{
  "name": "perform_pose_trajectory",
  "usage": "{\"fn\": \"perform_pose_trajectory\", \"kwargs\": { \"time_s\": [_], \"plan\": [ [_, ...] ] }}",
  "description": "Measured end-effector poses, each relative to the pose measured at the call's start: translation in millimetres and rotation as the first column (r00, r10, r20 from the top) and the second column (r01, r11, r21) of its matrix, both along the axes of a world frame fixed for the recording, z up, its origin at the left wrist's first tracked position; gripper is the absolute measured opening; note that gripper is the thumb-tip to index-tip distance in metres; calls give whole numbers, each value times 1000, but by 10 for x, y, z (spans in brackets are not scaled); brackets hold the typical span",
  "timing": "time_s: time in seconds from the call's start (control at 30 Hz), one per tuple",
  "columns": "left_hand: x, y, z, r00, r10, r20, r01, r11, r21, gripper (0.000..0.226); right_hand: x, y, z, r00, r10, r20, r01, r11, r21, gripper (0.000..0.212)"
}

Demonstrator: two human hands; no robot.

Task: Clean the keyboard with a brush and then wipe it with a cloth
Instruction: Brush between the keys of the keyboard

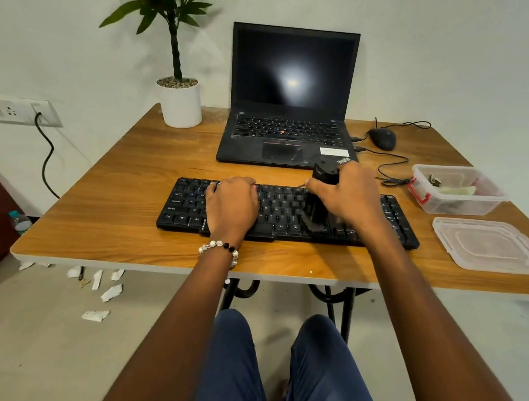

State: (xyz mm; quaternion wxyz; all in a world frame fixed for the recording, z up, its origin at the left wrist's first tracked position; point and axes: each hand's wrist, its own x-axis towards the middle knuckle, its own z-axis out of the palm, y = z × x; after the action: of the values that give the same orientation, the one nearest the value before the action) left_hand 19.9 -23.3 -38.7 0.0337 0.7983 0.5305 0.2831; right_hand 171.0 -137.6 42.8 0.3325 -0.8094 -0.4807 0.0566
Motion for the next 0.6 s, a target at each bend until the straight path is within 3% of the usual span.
{"fn": "perform_pose_trajectory", "kwargs": {
  "time_s": [0.07, 0.13, 0.23, 0.43, 0.6],
  "plan": [
    [3, -2, 3, 1000, -2, -5, 2, 1000, -1, 32, 88, -54, 68, 995, 27, -95, -28, 999, -17, 34],
    [6, -4, 7, 1000, -3, -10, 3, 1000, 6, 32, 118, -106, 101, 975, 46, -219, -33, 997, 64, 31],
    [8, -10, 15, 1000, -2, -30, 3, 1000, 18, 32, 73, -143, 34, 976, 83, -200, -51, 986, 159, 31],
    [17, -48, 50, 999, 1, -53, 2, 999, 45, 30, 148, -238, 44, 960, 89, -266, -76, 995, 58, 24],
    [29, -79, 90, 984, 16, -179, 5, 993, 118, 24, 183, -277, 11, 957, 30, -287, 24, 983, 184, 26]
  ]
}}
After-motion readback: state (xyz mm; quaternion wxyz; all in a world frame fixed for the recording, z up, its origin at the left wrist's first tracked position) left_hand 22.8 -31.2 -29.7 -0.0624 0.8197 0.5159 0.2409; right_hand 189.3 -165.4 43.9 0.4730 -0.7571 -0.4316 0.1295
